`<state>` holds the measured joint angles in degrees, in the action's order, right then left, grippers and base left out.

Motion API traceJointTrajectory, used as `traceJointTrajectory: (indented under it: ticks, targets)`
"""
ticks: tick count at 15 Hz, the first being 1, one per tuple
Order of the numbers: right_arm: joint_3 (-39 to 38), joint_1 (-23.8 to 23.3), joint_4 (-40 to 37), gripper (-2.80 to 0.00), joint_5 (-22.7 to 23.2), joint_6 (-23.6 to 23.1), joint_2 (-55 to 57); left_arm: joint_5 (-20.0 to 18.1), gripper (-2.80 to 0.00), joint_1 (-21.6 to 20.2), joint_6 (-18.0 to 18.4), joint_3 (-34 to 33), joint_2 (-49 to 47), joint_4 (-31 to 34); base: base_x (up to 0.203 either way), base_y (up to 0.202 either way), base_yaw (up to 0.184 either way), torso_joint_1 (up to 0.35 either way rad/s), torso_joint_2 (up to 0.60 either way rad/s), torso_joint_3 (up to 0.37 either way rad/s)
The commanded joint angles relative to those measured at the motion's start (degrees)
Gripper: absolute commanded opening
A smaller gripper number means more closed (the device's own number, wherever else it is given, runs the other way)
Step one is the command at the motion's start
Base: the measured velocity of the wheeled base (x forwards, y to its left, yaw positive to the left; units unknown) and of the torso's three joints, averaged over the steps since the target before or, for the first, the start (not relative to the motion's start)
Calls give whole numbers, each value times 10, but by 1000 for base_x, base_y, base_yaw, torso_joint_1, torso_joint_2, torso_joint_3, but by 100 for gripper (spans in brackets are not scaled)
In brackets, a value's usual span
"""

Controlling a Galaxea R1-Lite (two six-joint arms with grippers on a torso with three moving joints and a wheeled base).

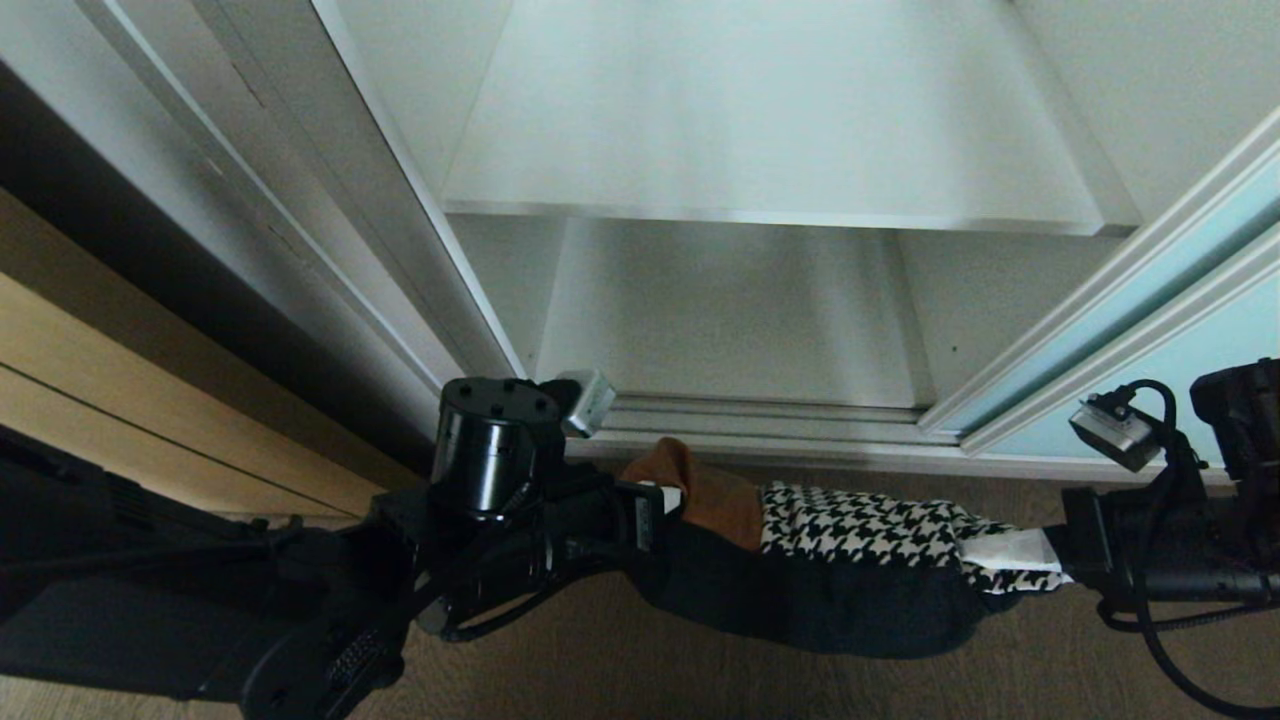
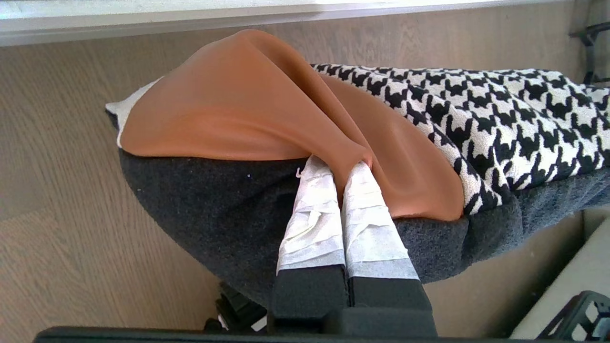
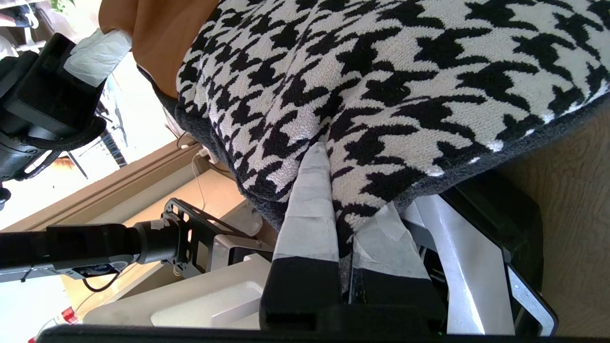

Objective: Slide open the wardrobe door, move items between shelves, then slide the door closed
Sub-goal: Place the pillow on the lower shelf

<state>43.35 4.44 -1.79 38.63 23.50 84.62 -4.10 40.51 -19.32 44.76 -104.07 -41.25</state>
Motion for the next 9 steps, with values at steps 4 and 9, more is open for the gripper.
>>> traceJointTrajectory:
  ticks: [4,9]
  targets:
    - [34,3,0,-280,0,1,28,31,-280,-1,-2,34,-27,0,0,0,0,0,0,0]
    - [178,2,-4,-280,-5,-1,99,39,-280,-35,-5,110,-55,-3,0,0,0,0,0,0]
